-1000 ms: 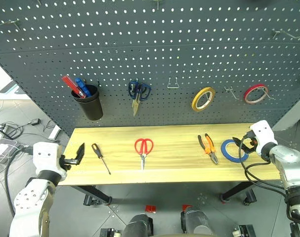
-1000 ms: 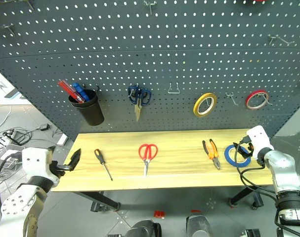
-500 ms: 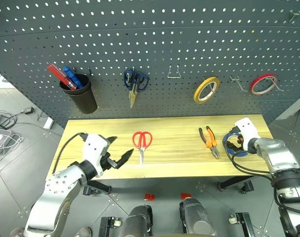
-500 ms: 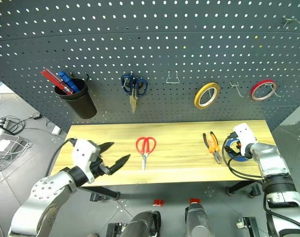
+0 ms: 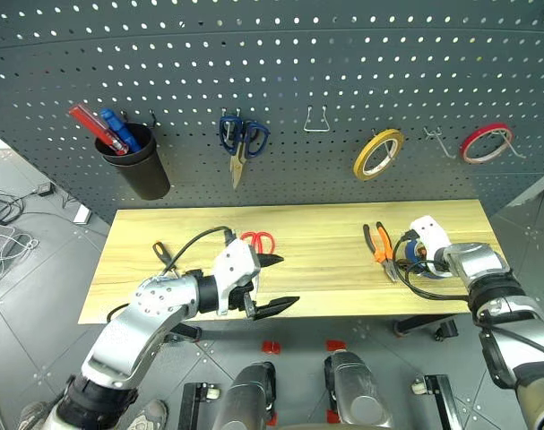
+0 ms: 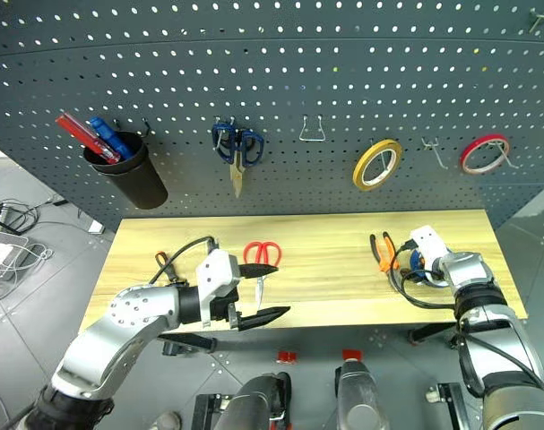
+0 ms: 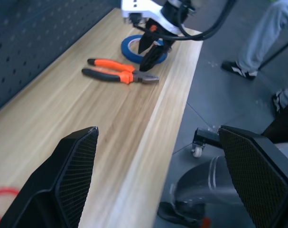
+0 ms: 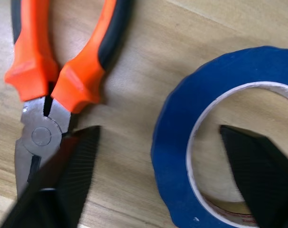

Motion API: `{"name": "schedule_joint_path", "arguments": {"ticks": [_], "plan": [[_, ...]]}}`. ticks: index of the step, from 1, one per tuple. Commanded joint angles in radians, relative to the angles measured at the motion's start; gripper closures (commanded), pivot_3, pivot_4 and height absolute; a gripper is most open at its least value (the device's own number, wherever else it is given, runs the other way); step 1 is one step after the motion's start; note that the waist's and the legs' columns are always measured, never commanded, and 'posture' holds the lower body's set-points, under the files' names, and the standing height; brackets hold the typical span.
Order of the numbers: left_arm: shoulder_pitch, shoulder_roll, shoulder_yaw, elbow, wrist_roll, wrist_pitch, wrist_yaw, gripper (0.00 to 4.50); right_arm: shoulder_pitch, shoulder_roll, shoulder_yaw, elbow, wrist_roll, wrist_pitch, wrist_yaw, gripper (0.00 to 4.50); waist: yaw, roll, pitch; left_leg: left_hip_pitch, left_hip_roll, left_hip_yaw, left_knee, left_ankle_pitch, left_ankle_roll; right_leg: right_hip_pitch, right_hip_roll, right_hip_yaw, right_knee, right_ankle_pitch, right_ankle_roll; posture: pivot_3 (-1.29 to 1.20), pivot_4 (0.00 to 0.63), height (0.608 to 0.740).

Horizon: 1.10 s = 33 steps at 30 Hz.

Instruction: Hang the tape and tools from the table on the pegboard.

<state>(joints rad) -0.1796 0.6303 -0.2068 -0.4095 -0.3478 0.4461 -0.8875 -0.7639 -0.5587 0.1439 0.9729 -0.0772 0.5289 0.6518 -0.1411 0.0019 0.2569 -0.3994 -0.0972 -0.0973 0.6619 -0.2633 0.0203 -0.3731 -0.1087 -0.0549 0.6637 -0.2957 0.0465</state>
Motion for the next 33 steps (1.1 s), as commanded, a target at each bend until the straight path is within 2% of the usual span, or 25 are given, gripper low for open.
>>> {"name": "schedule_joint_path", "arguments": {"ticks": [1, 7, 8, 12, 14, 18, 20, 22, 24, 28, 30, 33], "plan": [[-0.029, -0.016, -0.035, 0.026, 0.032, -0.051, -0.022, 0.21, -0.023, 0.002, 0.032, 0.076, -0.043, -0.04, 0.027, 1.55, -0.001, 0.0, 0.0, 0.0, 0.001, 0.0, 0.0, 0.0, 0.0, 0.0, 0.001, 0.001, 0.0, 0.0, 0.0, -0.32, 0.265, 0.74], [-0.039, -0.048, -0.043, 0.032, 0.017, -0.073, -0.044, 0.21, 0.021, 0.016, 0.072, 0.079, -0.105, -0.137, -0.049, 3.56, -0.001, -0.001, 0.0, 0.001, 0.002, 0.002, 0.001, 0.0, -0.001, 0.0, 0.003, 0.004, 0.0, 0.003, 0.002, -0.32, 0.249, 0.74], [-0.037, -0.051, -0.037, 0.026, 0.006, -0.07, -0.049, 0.21, 0.035, 0.02, 0.063, 0.06, -0.102, -0.135, -0.066, 3.78, -0.001, -0.002, -0.001, 0.001, 0.002, 0.003, 0.002, 0.001, -0.001, 0.0, 0.003, 0.005, 0.0, 0.003, 0.002, -0.32, 0.245, 0.74], [-0.043, -0.052, -0.024, 0.022, -0.01, -0.06, -0.054, 0.21, 0.11, 0.015, -0.006, -0.087, -0.062, -0.077, -0.124, 3.81, 0.001, -0.005, -0.003, 0.002, 0.002, 0.003, 0.003, 0.001, -0.001, 0.0, 0.004, 0.006, -0.001, 0.008, 0.002, -0.33, 0.241, 0.74], [-0.054, -0.048, -0.019, 0.023, -0.01, -0.066, -0.057, 0.21, 0.174, -0.003, -0.07, -0.279, -0.036, -0.043, -0.17, 3.81, 0.006, -0.004, -0.003, 0.001, 0.002, 0.002, 0.003, 0.001, -0.001, 0.0, 0.004, 0.006, -0.001, 0.009, 0.003, -0.33, 0.243, 0.74], [-0.089, -0.06, 0.005, 0.038, -0.007, -0.089, -0.042, 0.21, 0.379, -0.005, -0.194, -0.788, -0.033, 0.023, -0.272, 3.82, 0.004, -0.002, -0.001, -0.002, 0.002, 0.003, 0.002, 0.0, 0.001, -0.006, 0.004, 0.008, 0.001, 0.009, 0.003, -0.36, 0.26, 0.74], [-0.105, -0.073, 0.018, 0.046, -0.009, -0.096, -0.03, 0.21, 0.476, 0.002, -0.205, -0.983, -0.057, -0.005, -0.309, 3.82, 0.001, -0.001, -0.001, -0.003, 0.003, 0.006, 0.001, 0.001, 0.0, -0.008, 0.005, 0.011, 0.001, 0.009, 0.003, -0.37, 0.27, 0.74], [-0.127, -0.087, 0.03, 0.05, -0.011, -0.111, -0.026, 0.21, 0.584, -0.029, -0.159, -1.173, -0.146, -0.182, -0.355, 3.82, -0.005, -0.002, 0.0, -0.003, 0.004, 0.009, 0.001, 0.001, 0.0, -0.009, 0.007, 0.014, 0.001, 0.009, 0.003, -0.37, 0.275, 0.74], [-0.155, -0.107, 0.04, 0.056, -0.014, -0.122, -0.02, 0.21, 0.653, -0.023, -0.13, -1.332, -0.214, -0.283, -0.408, 3.82, -0.01, -0.004, 0.002, -0.002, 0.005, 0.014, 0.0, 0.0, 0.001, -0.012, 0.007, 0.018, 0.002, 0.009, 0.003, -0.39, 0.286, 0.74], [-0.186, -0.131, 0.04, 0.06, -0.026, -0.111, -0.014, 0.21, 0.616, 0.017, -0.127, -1.385, -0.232, -0.322, -0.437, 3.82, -0.026, -0.015, 0.01, -0.001, 0.007, 0.017, 0.0, 0.0, 0.001, -0.012, 0.009, 0.021, 0.003, 0.011, 0.006, -0.39, 0.288, 0.74], [-0.196, -0.135, 0.036, 0.065, -0.022, -0.114, -0.019, 0.21, 0.554, 0.029, -0.133, -1.338, -0.223, -0.342, -0.439, 3.82, -0.029, -0.016, 0.012, 0.0, 0.007, 0.017, 0.001, 0.0, 0.002, -0.012, 0.011, 0.023, 0.001, 0.014, 0.007, -0.39, 0.285, 0.74], [-0.214, -0.142, 0.04, 0.079, -0.021, -0.112, -0.016, 0.21, 0.411, 0.052, -0.155, -1.152, -0.137, -0.388, -0.407, 3.82, -0.029, -0.018, 0.014, 0.0, 0.007, 0.019, 0.002, 0.001, 0.004, -0.012, 0.011, 0.027, 0.001, 0.016, 0.006, -0.38, 0.281, 0.74]]}}
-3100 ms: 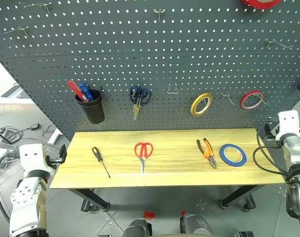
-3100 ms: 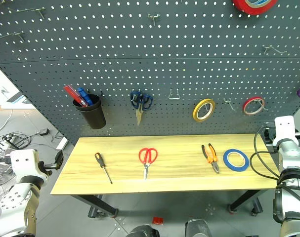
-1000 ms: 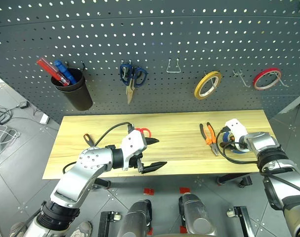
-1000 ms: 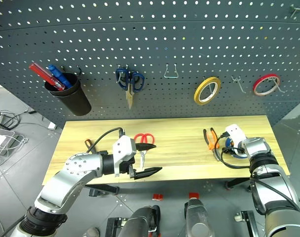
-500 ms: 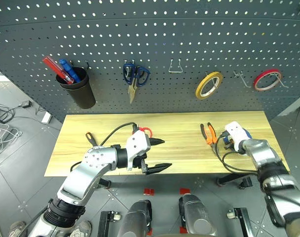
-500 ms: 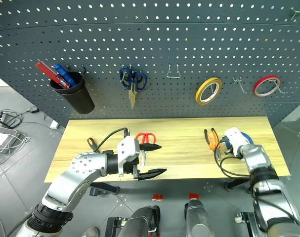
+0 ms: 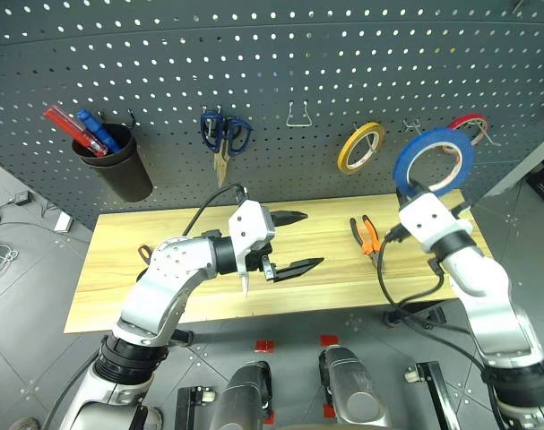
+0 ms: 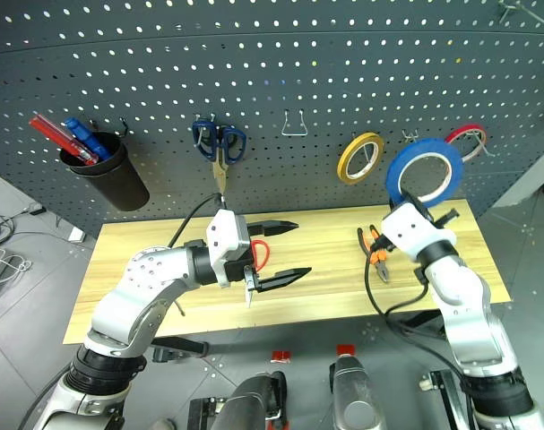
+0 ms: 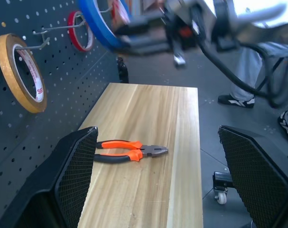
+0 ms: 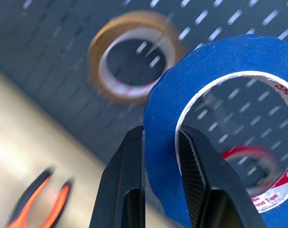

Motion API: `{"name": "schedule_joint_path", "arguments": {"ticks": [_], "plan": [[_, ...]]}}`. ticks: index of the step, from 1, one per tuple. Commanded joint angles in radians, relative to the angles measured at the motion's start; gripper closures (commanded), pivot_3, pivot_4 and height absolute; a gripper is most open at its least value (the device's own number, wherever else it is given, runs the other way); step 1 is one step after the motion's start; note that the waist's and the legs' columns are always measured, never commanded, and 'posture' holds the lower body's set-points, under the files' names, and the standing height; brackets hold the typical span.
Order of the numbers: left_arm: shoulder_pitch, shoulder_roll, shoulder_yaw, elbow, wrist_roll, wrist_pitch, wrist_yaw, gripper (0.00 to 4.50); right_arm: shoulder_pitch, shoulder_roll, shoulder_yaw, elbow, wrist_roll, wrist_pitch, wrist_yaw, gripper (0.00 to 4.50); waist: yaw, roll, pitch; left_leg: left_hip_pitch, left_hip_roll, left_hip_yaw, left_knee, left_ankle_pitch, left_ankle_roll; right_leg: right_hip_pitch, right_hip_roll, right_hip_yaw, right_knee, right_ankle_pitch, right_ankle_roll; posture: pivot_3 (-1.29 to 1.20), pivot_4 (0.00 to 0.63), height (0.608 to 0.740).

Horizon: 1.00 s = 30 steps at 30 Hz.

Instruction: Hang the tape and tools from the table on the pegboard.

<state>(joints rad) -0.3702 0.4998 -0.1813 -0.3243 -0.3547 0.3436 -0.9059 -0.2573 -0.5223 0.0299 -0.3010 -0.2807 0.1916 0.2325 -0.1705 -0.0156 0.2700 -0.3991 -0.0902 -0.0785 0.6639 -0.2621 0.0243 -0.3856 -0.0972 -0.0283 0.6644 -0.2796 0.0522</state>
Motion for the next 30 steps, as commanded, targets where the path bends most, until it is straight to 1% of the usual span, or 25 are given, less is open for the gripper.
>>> {"name": "schedule_joint_path", "arguments": {"ticks": [1, 5, 7, 9, 10, 11, 13, 14, 15, 17, 18, 19, 20, 22, 25, 27, 30], "plan": [[-0.027, -0.014, 0.016, -0.003, -0.013, -0.009, 0.006, 0.21, -0.135, 0.018, -0.045, 0.19, 0.089, -0.076, 0.027, 3.82, 0.001, -0.001, 0.001, 0.0, 0.0, 0.001, 0.0, 0.0, 0.0, 0.0, 0.0, 0.001, 0.0, 0.001, 0.0, -0.38, 0.281, 0.74], [-0.024, -0.017, 0.02, 0.004, -0.004, -0.012, 0.018, 0.21, -0.262, 0.018, -0.04, 0.436, 0.163, -0.168, 0.112, 3.82, 0.001, -0.001, 0.001, 0.0, 0.001, 0.004, -0.001, 0.0, 0.001, -0.002, 0.001, 0.004, 0.0, 0.001, -0.001, -0.37, 0.279, 0.74], [-0.017, -0.016, 0.023, 0.004, -0.001, -0.012, 0.025, 0.21, -0.302, 0.014, -0.034, 0.519, 0.165, -0.202, 0.119, 3.82, 0.001, 0.0, 0.002, -0.001, 0.003, 0.007, -0.002, 0.001, 0.0, -0.003, 0.002, 0.005, -0.001, 0.001, -0.001, -0.35, 0.277, 0.74], [0.0, -0.005, 0.032, 0.005, 0.005, -0.016, 0.031, 0.21, -0.333, 0.022, -0.043, 0.564, 0.178, -0.207, 0.117, 3.09, 0.001, 0.0, 0.002, -0.001, 0.004, 0.01, -0.002, 0.001, 0.0, -0.004, 0.002, 0.007, -0.002, 0.001, -0.001, -0.35, 0.278, 0.74], [0.01, 0.003, 0.04, 0.006, 0.006, -0.018, 0.032, 0.21, -0.336, 0.025, -0.048, 0.564, 0.187, -0.198, 0.121, 2.87, 0.001, 0.0, 0.002, -0.001, 0.004, 0.011, -0.002, 0.0, 0.0, -0.004, 0.003, 0.009, -0.002, 0.001, -0.001, -0.35, 0.278, 0.74], [0.021, 0.012, 0.054, 0.009, 0.005, -0.017, 0.034, 0.21, -0.326, 0.028, -0.049, 0.549, 0.192, -0.192, 0.123, 2.59, 0.0, 0.0, 0.002, -0.001, 0.005, 0.012, -0.002, 0.0, 0.001, -0.004, 0.003, 0.01, -0.003, 0.001, -0.001, -0.35, 0.278, 0.74], [0.047, 0.038, 0.079, 0.014, 0.007, -0.022, 0.03, 0.21, -0.288, 0.028, -0.046, 0.498, 0.193, -0.152, 0.125, 1.87, 0.0, 0.0, 0.002, -0.001, 0.006, 0.014, -0.002, -0.001, 0.001, -0.004, 0.003, 0.012, -0.004, 0.001, -0.001, -0.36, 0.278, 0.74], [0.062, 0.056, 0.089, 0.018, 0.012, -0.029, 0.025, 0.21, -0.265, 0.031, -0.047, 0.466, 0.194, -0.116, 0.12, 1.59, 0.001, 0.0, 0.002, -0.001, 0.007, 0.015, -0.002, -0.001, 0.001, -0.004, 0.005, 0.013, -0.004, 0.001, -0.001, -0.36, 0.278, 0.74], [0.084, 0.082, 0.098, 0.025, 0.023, -0.043, 0.013, 0.21, -0.239, 0.041, -0.051, 0.423, 0.196, -0.04, 0.107, 1.17, 0.001, 0.0, 0.002, -0.001, 0.009, 0.015, -0.002, -0.001, 0.001, -0.004, 0.006, 0.013, -0.005, 0.001, -0.001, -0.36, 0.278, 0.74], [0.119, 0.121, 0.109, 0.037, 0.034, -0.063, -0.01, 0.21, -0.204, 0.056, -0.049, 0.359, 0.193, 0.094, 0.094, 0.54, 0.001, 0.0, 0.002, -0.001, 0.012, 0.015, -0.002, -0.001, 0.0, -0.005, 0.008, 0.013, -0.004, 0.002, -0.001, -0.36, 0.277, 0.74], [0.151, 0.149, 0.113, 0.052, 0.034, -0.075, -0.037, 0.21, -0.195, 0.08, -0.06, 0.329, 0.19, 0.185, 0.064, 0.12, 0.001, 0.001, 0.003, 0.0, 0.012, 0.015, -0.002, -0.001, 0.001, -0.005, 0.009, 0.013, -0.003, 0.002, -0.001, -0.36, 0.277, 0.74], [0.185, 0.182, 0.11, 0.079, 0.052, -0.105, -0.066, 0.21, -0.2, 0.107, -0.074, 0.311, 0.193, 0.305, 0.036, 0.01, 0.001, 0.001, 0.003, 0.0, 0.013, 0.015, -0.002, -0.003, 0.003, -0.006, 0.009, 0.014, -0.002, 0.002, -0.002, -0.36, 0.277, 0.74], [0.222, 0.226, 0.098, 0.109, 0.08, -0.142, -0.103, 0.21, -0.22, 0.143, -0.094, 0.308, 0.211, 0.437, 0.012, 0.01, -0.002, 0.002, 0.004, 0.0, 0.013, 0.016, -0.002, -0.003, 0.003, -0.007, 0.009, 0.014, -0.002, 0.003, -0.004, -0.37, 0.279, 0.74], [0.27, 0.281, 0.079, 0.151, 0.126, -0.212, -0.151, 0.21, -0.266, 0.193, -0.116, 0.318, 0.226, 0.615, -0.02, 0.01, -0.013, 0.003, 0.004, 0.0, 0.015, 0.018, -0.002, -0.002, 0.002, -0.009, 0.009, 0.016, 0.0, 0.005, -0.007, -0.37, 0.28, 0.74], [0.285, 0.289, 0.082, 0.169, 0.124, -0.23, -0.161, 0.21, -0.347, 0.222, -0.078, 0.38, 0.232, 0.81, -0.008, 0.01, -0.021, 0.006, 0.006, -0.002, 0.015, 0.019, -0.003, -0.002, 0.002, -0.012, 0.009, 0.017, 0.0, 0.007, -0.008, -0.37, 0.277, 0.74], [0.288, 0.281, 0.084, 0.165, 0.118, -0.225, -0.16, 0.21, -0.392, 0.251, -0.084, 0.439, 0.259, 0.89, -0.003, 0.01, -0.023, 0.006, 0.006, -0.004, 0.015, 0.019, -0.002, -0.002, 0.002, -0.015, 0.009, 0.016, 0.0, 0.008, -0.007, -0.37, 0.276, 0.74], [0.29, 0.267, 0.075, 0.139, 0.116, -0.212, -0.151, 0.21, -0.414, 0.282, -0.068, 0.525, 0.263, 0.868, -0.009, 0.01, -0.024, 0.006, 0.006, -0.008, 0.015, 0.02, -0.003, -0.002, 0.002, -0.02, 0.009, 0.017, 0.0, 0.008, -0.007, -0.36, 0.273, 0.74]]}}
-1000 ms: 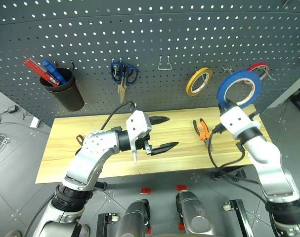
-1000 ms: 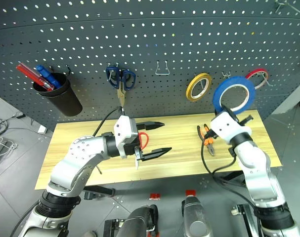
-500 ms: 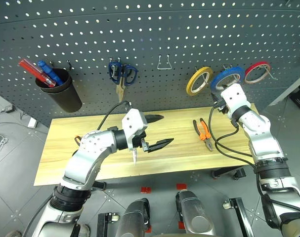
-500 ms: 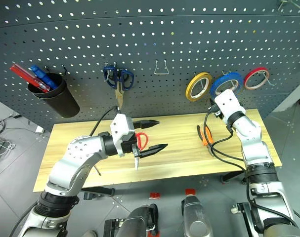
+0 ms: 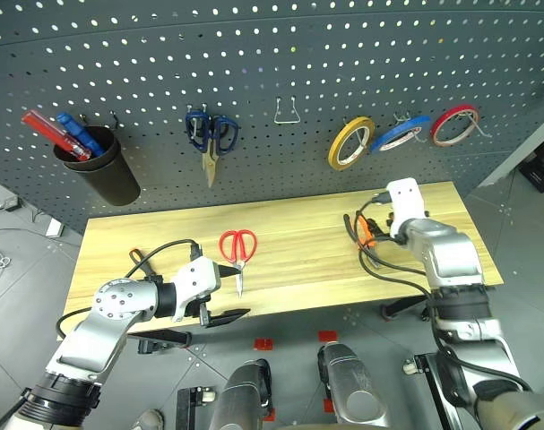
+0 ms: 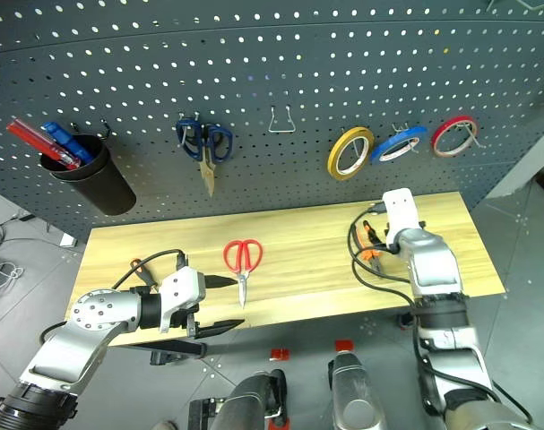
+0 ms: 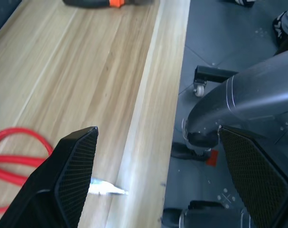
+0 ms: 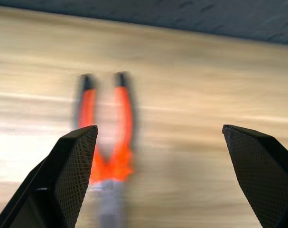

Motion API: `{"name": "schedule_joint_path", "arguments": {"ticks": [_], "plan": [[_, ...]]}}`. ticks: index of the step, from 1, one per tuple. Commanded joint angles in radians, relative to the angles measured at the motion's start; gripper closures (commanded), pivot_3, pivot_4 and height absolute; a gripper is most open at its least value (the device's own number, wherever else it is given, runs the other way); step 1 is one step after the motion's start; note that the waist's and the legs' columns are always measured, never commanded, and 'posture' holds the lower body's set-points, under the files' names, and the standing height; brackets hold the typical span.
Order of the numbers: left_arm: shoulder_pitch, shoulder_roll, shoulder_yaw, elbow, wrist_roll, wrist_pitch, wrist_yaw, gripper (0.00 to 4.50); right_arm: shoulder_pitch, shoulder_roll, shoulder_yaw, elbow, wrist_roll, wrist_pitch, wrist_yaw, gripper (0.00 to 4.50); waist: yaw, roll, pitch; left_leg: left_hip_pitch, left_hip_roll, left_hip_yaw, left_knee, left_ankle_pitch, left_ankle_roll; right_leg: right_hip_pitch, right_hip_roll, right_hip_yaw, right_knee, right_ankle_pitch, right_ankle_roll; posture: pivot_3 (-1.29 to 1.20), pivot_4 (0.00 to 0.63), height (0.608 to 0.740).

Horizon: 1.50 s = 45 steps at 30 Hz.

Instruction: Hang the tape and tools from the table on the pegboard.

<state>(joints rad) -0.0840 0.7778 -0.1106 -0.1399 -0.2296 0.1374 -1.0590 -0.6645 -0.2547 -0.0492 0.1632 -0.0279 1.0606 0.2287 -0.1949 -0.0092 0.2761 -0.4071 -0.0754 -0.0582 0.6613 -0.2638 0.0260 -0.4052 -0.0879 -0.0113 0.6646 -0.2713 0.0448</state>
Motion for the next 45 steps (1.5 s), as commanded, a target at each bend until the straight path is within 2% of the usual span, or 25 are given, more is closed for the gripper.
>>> {"name": "schedule_joint_path", "arguments": {"ticks": [1, 13, 25, 28, 32, 36, 38, 40, 43, 45], "plan": [[0.004, -0.014, 0.002, -0.052, -0.009, -0.002, 0.004, 0.21, -0.01, 0.022, 0.018, 0.092, 0.009, -0.013, -0.009, 0.01, 0.0, 0.0, 0.0, -0.001, 0.0, 0.0, 0.0, 0.0, 0.0, 0.0, 0.0, 0.0, 0.0, 0.0, 0.0, -0.36, 0.272, 0.74], [-0.029, -0.033, 0.002, -0.062, -0.009, 0.025, 0.008, 0.21, -0.086, 0.072, 0.073, 0.371, 0.003, -0.212, -0.021, 0.01, -0.014, 0.0, 0.0, -0.003, 0.0, 0.004, 0.001, 0.0, 0.0, -0.004, 0.0, 0.002, 0.002, 0.001, 0.001, -0.34, 0.274, 0.74], [-0.045, -0.062, 0.002, -0.042, 0.001, 0.016, 0.027, 0.21, -0.224, 0.045, 0.072, 0.749, -0.011, -0.386, -0.021, 0.01, -0.029, 0.0, 0.0, -0.002, 0.0, 0.005, 0.002, 0.001, -0.001, -0.003, 0.001, 0.002, 0.002, 0.001, 0.001, -0.34, 0.267, 0.74], [-0.044, -0.07, 0.005, -0.034, -0.002, 0.014, 0.033, 0.21, -0.243, 0.041, 0.082, 0.815, -0.021, -0.442, -0.015, 0.64, -0.029, 0.0, 0.0, -0.002, 0.0, 0.005, 0.002, 0.001, -0.001, -0.003, 0.001, 0.002, 0.002, 0.001, 0.001, -0.34, 0.267, 0.74], [-0.041, -0.076, 0.012, -0.029, -0.003, 0.011, 0.04, 0.21, -0.266, 0.05, 0.091, 0.885, -0.026, -0.485, 0.002, 1.96, -0.03, 0.0, 0.0, -0.002, 0.0, 0.005, 0.002, 0.001, -0.001, -0.003, 0.001, 0.002, 0.002, 0.001, 0.002, -0.35, 0.268, 0.74], [-0.026, -0.091, 0.038, -0.023, -0.002, -0.02, 0.076, 0.21, -0.279, 0.059, 0.087, 0.925, -0.025, -0.51, 0.003, 1.99, -0.031, 0.0, -0.001, -0.002, 0.0, 0.005, 0.003, 0.001, -0.001, -0.002, 0.001, 0.002, 0.002, 0.001, 0.002, -0.34, 0.266, 0.74], [-0.012, -0.108, 0.077, -0.026, -0.02, -0.036, 0.108, 0.21, -0.271, 0.063, 0.083, 0.877, -0.02, -0.506, 0.006, 1.99, -0.032, -0.001, -0.001, -0.002, 0.0, 0.005, 0.003, 0.001, -0.001, -0.002, 0.001, 0.002, 0.002, 0.001, 0.002, -0.33, 0.266, 0.74], [0.005, -0.133, 0.149, -0.037, -0.064, -0.026, 0.155, 0.21, -0.202, 0.073, 0.094, 0.667, -0.011, -0.487, 0.022, 1.99, -0.03, 0.0, -0.001, -0.002, 0.0, 0.005, 0.002, 0.001, -0.001, -0.002, 0.001, 0.002, 0.002, 0.001, 0.002, -0.32, 0.269, 0.74], [0.035, -0.164, 0.244, -0.074, -0.14, 0.006, 0.204, 0.21, 0.017, 0.115, 0.124, 0.193, 0.012, -0.487, 0.029, 1.99, -0.026, 0.0, -0.001, -0.005, 0.001, 0.004, 0.002, 0.001, -0.002, -0.007, 0.001, 0.002, 0.004, 0.001, 0.002, -0.33, 0.281, 0.74], [0.061, -0.188, 0.31, -0.12, -0.208, 0.043, 0.242, 0.21, 0.167, 0.139, 0.173, -0.115, 0.012, -0.475, 0.025, 1.99, -0.028, 0.0, 0.0, -0.01, 0.0, 0.006, 0.004, 0.002, -0.003, -0.016, 0.0, 0.004, 0.013, 0.001, 0.002, -0.33, 0.289, 0.74]]}}
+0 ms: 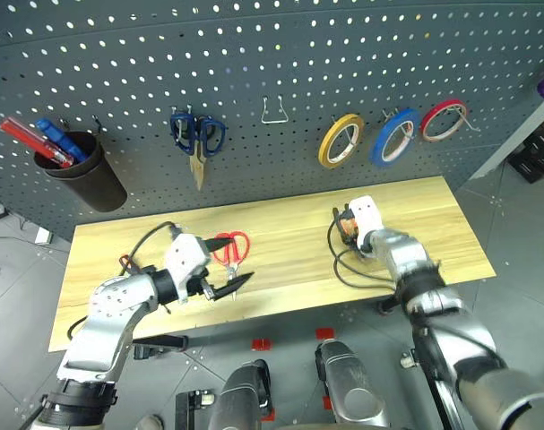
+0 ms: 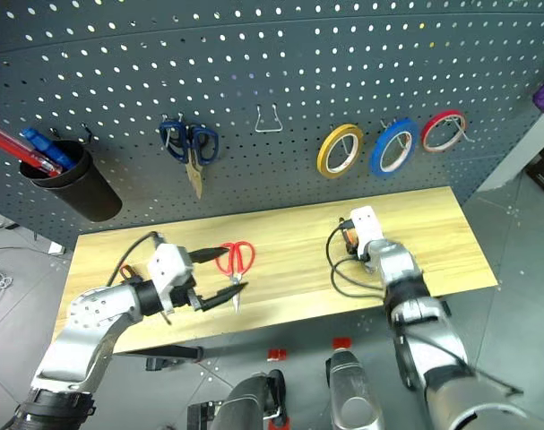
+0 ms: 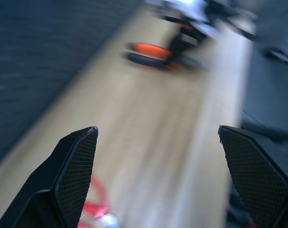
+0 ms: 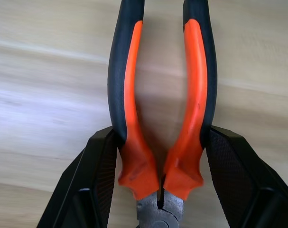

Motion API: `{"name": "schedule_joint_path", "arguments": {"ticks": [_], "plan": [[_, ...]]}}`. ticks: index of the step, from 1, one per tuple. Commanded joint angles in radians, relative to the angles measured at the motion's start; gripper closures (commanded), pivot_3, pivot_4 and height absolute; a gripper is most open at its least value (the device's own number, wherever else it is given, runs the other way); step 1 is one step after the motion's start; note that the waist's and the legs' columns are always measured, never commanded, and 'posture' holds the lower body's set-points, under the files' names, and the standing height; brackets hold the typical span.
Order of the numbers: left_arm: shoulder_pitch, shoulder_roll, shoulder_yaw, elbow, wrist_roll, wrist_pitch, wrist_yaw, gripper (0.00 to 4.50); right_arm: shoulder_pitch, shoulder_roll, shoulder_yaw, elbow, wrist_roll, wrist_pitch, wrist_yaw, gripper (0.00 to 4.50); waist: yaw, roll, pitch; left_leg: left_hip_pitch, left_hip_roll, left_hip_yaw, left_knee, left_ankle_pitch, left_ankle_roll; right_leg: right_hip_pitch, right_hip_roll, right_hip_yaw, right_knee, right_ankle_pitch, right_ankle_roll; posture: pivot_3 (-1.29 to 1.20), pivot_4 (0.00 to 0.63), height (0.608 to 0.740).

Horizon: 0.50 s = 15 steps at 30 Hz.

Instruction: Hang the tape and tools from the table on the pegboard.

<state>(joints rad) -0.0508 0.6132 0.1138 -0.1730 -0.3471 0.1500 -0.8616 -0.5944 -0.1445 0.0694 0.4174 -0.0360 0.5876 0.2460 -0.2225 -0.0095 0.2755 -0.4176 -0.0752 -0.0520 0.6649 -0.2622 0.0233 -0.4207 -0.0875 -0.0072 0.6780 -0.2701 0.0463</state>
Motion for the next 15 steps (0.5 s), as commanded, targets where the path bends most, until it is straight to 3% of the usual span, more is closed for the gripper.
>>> {"name": "schedule_joint_path", "arguments": {"ticks": [1, 4, 7, 10, 15], "plan": [[0.043, -0.031, 0.112, -0.115, -0.116, 0.049, 0.063, 0.21, 0.154, 0.047, 0.073, -0.501, 0.031, 0.005, 0.007, 1.99, -0.001, 0.0, 0.001, -0.001, 0.0, 0.0, 0.0, 0.0, 0.0, -0.002, 0.0, 0.001, 0.001, 0.0, 0.0, -0.32, 0.295, 0.74], [0.079, -0.037, 0.156, -0.185, -0.162, 0.098, 0.103, 0.21, 0.226, 0.1, 0.11, -0.745, 0.064, -0.015, 0.003, 1.99, 0.001, 0.0, 0.001, -0.001, 0.0, 0.001, 0.0, -0.001, 0.002, -0.002, 0.0, 0.002, 0.0, 0.0, 0.0, -0.32, 0.306, 0.74], [0.106, -0.029, 0.166, -0.253, -0.184, 0.135, 0.123, 0.21, 0.18, 0.171, 0.143, -0.845, 0.074, -0.115, -0.016, 1.99, 0.008, 0.0, 0.002, 0.002, 0.0, 0.001, 0.001, -0.001, 0.001, 0.0, 0.0, 0.002, 0.0, 0.0, 0.0, -0.32, 0.31, 0.74], [0.097, -0.027, 0.164, -0.303, -0.199, 0.173, 0.153, 0.21, 0.062, 0.208, 0.143, -0.794, 0.053, -0.204, -0.04, 1.99, 0.011, -0.001, 0.002, 0.002, 0.0, 0.001, 0.001, 0.0, 0.001, 0.0, 0.0, 0.001, 0.001, 0.0, 0.0, -0.3, 0.318, 0.74], [-0.007, -0.035, 0.136, -0.328, -0.166, 0.237, 0.253, 0.21, -0.241, 0.259, 0.081, -0.461, 0.038, -0.449, -0.104, 1.99, 0.023, -0.003, 0.005, 0.002, 0.0, 0.001, 0.001, 0.0, 0.0, -0.001, 0.0, 0.0, 0.001, 0.0, 0.0, -0.26, 0.324, 0.74]]}}
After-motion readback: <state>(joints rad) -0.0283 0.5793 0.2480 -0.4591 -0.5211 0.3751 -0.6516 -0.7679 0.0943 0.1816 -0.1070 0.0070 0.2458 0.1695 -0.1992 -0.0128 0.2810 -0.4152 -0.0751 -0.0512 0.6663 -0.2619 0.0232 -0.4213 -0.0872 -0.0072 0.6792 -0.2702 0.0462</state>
